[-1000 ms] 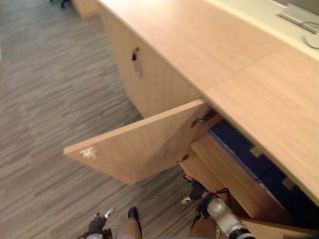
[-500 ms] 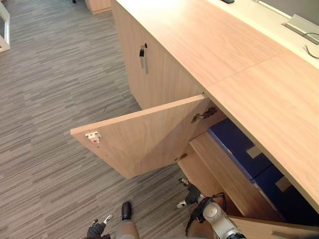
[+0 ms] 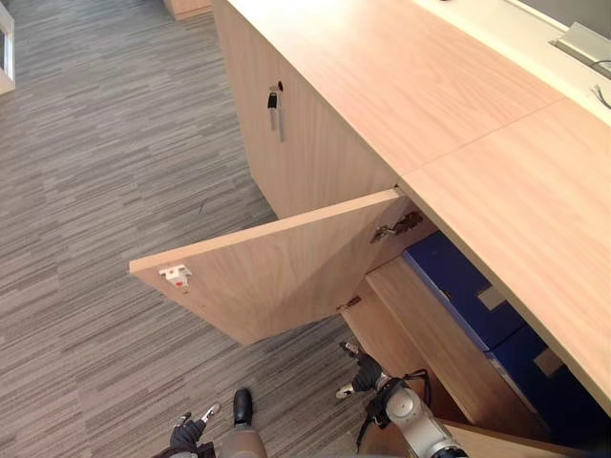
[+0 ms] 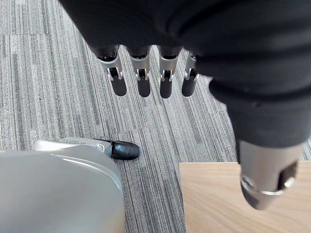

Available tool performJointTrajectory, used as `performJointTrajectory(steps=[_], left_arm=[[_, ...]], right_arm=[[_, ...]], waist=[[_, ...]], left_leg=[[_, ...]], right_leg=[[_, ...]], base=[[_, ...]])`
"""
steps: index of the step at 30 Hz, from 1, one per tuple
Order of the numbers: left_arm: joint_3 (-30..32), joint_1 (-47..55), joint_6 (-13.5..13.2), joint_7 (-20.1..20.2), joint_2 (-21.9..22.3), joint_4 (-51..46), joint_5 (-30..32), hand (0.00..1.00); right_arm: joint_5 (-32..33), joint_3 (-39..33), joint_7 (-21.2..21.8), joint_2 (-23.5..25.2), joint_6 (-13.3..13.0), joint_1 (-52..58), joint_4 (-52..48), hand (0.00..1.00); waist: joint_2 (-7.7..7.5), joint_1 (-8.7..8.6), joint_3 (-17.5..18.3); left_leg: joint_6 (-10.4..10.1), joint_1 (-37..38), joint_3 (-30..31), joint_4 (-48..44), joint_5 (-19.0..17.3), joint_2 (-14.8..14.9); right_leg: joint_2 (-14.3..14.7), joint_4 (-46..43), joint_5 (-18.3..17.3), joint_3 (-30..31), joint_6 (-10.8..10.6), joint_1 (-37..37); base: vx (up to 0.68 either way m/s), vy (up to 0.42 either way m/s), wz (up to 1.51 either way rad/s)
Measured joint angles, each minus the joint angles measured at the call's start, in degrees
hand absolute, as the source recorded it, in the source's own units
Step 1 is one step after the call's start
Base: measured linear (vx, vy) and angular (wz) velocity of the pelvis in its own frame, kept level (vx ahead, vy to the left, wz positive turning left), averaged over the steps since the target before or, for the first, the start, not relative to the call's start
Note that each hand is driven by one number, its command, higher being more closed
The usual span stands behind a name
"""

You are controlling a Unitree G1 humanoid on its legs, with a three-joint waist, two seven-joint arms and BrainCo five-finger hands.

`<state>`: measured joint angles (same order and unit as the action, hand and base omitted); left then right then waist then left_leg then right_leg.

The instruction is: Walk over to the cabinet, pick up the folder, carry it to the office cabinet, place the folder inside the office cabinet, then close the office cabinet door

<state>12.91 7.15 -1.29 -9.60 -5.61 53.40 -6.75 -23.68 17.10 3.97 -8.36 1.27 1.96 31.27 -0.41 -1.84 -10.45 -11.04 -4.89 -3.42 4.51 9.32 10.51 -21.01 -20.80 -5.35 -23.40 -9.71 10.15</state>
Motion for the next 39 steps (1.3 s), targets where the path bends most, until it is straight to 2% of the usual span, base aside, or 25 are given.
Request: performJointTrajectory(steps=[5, 9, 13, 21, 24, 27, 30, 32, 33, 34, 35, 36, 37, 38, 39], left_arm=[[-0.05, 0.43, 0.02, 0.01, -0.28, 0.02, 0.74, 0.0], [0.04, 0.79, 0.54, 0.02, -0.5, 0.04, 2.09, 0.0], [0.81, 0.81, 0.84, 0.01, -1.69, 0.06, 3.04, 0.0], [0.45, 0.83, 0.8, 0.04, -1.18, 0.78, 2.86, 0.0], [-0.03, 0.9, 0.74, 0.09, -1.48, 1.0, 2.8, 0.0], [0.03, 1.28, 0.66, 0.53, -2.84, 1.01, 2.9, 0.0], [0.03, 2.59, 0.6, 1.25, -4.52, 1.16, 4.37, 0.0], [0.68, 3.36, 0.54, 1.4, -5.84, 1.25, 5.43, 0.0], [2.15, 4.15, 0.56, 1.54, -6.62, 1.28, 6.35, 0.0], [3.65, 4.79, 0.53, 1.7, -6.76, 1.84, 7.06, 0.0], [4.36, 4.92, 0.45, 1.73, -6.52, 2.47, 7.31, 0.0], [4.83, 5.7, 0.42, 1.72, -6.79, 2.48, 7.5, 0.0], [5.31, 6.27, 0.52, 1.75, -6.62, 2.87, 7.69, 0.0], [5.47, 6.63, 0.52, 1.83, -6.29, 2.95, 8.03, 0.0], [5.53, 7.41, 0.52, 1.86, -5.41, 3.08, 8.24, 0.0]], right_arm=[[0.0, 0.0, -0.33, 0.03, 0.07, 0.52, 0.55, 0.0], [0.02, -0.08, -0.51, 0.08, 0.15, 1.09, 1.95, 0.0], [0.02, -0.06, -0.5, 1.07, 0.2, 1.46, 3.27, 0.0], [0.01, -0.07, -1.0, 1.88, 0.17, -0.35, 5.93, 0.0], [0.01, -0.1, -1.19, 1.86, 0.27, -0.95, 8.29, 0.0], [0.01, -1.99, -1.21, 2.01, 0.38, -0.98, 8.79, 0.0], [0.71, -8.82, -2.52, 1.86, 1.09, 0.32, 6.34, 0.0], [2.42, -9.74, -3.22, 1.91, 1.1, 1.17, 4.6, 0.0], [3.09, -9.91, -3.38, 1.85, 1.06, 1.8, 3.64, 0.0], [3.63, -10.45, -3.34, 2.16, 1.04, 2.38, 3.0, 0.0], [3.87, -10.41, -3.14, 2.32, 1.05, 2.57, 2.73, 0.0], [4.53, -10.39, -2.95, 2.84, 1.03, 3.94, 1.56, 0.0], [4.56, -10.41, -2.94, 3.01, 0.81, 5.15, 0.71, 0.0], [4.69, -10.4, -2.93, 3.09, 0.67, 5.32, 0.61, 0.0], [4.79, -10.39, -2.91, 3.05, 0.35, 5.62, 0.55, 0.0]], waist=[[-0.13, 0.21, 0.1], [-0.28, 0.67, 0.72], [-1.2, 1.36, 1.9], [-1.58, 1.45, 2.82], [-2.3, 1.62, 2.93], [-4.19, 2.42, 1.84], [-4.36, 2.58, 1.54], [-4.46, 2.33, 1.19], [-4.24, 2.16, 0.59], [-2.57, 2.25, -0.17], [-1.72, 2.39, -0.7], [-1.62, 1.84, -0.76], [-1.81, 1.67, -0.66], [-2.17, 1.74, -0.49], [-2.77, 1.77, 0.05]], left_leg=[[-0.23, -0.09, -0.21, 0.4, 0.36, 0.46], [-0.17, -1.14, -0.52, 0.64, 0.31, 0.85], [0.42, -1.95, -1.01, 0.43, 0.41, 0.61], [0.3, 0.07, -2.26, 0.41, 0.31, 0.9], [0.45, -0.11, -2.36, -0.48, -0.11, 0.88], [1.14, -3.44, -2.56, -11.22, -5.84, 0.61], [2.9, -7.53, -3.15, -21.45, -12.0, -0.24], [3.74, -9.47, -3.48, -25.21, -13.57, -0.39], [4.3, -10.44, -3.52, -27.56, -14.7, -0.12], [5.03, -10.46, -3.43, -27.0, -14.98, 1.42], [5.32, -9.78, -3.81, -26.41, -14.68, 2.5], [5.76, -8.28, -3.61, -24.07, -14.31, 2.57], [6.28, -6.52, -3.5, -21.06, -12.66, 1.94], [6.56, -5.66, -3.52, -19.38, -11.95, 1.26], [6.77, -4.41, -3.58, -15.71, -10.86, -0.35]], right_leg=[[0.83, 1.31, 0.52, -0.05, -0.02, -0.15], [2.35, 5.98, 2.76, -0.4, -0.29, -1.07], [2.89, 9.3, 5.33, -0.25, -0.41, -1.5], [3.56, 10.85, 5.83, 0.02, -0.3, -3.64], [3.45, 10.7, 6.18, 0.26, -0.24, -3.63], [2.33, 10.24, 7.04, 1.24, -0.28, -4.22], [0.47, 8.56, 7.59, 2.95, -0.34, -3.34], [0.14, 9.1, 8.34, 3.28, 1.24, -2.81], [0.37, 9.81, 9.62, 3.39, 3.68, -2.94], [1.97, 9.87, 12.58, 3.72, 8.59, -2.83], [2.9, 3.68, 10.24, 4.9, 9.36, -1.19], [3.87, -9.5, 5.62, 6.28, 8.49, 0.64], [5.7, -15.11, 3.07, 6.74, 8.42, 0.14], [6.54, -15.37, 1.6, 6.45, 8.05, -0.32], [7.05, -11.46, 0.0, 6.04, 6.67, -1.49]], base=[[-0.04, -0.005, -0.04], [0.0, 0.008, -0.05], [0.05, 0.025, -0.02], [0.06, 0.015, -0.04], [-0.01, 0.007, -0.04], [-0.06, 0.039, -0.17], [-0.12, 0.115, -0.15], [-0.09, 0.121, -0.14], [-0.12, 0.136, -0.23], [-0.15, 0.111, -0.25], [-0.11, 0.059, 0.0], [-0.06, 0.062, 0.26], [-0.02, 0.043, 0.33], [0.01, 0.001, 0.13], [0.01, -0.042, -0.09]])
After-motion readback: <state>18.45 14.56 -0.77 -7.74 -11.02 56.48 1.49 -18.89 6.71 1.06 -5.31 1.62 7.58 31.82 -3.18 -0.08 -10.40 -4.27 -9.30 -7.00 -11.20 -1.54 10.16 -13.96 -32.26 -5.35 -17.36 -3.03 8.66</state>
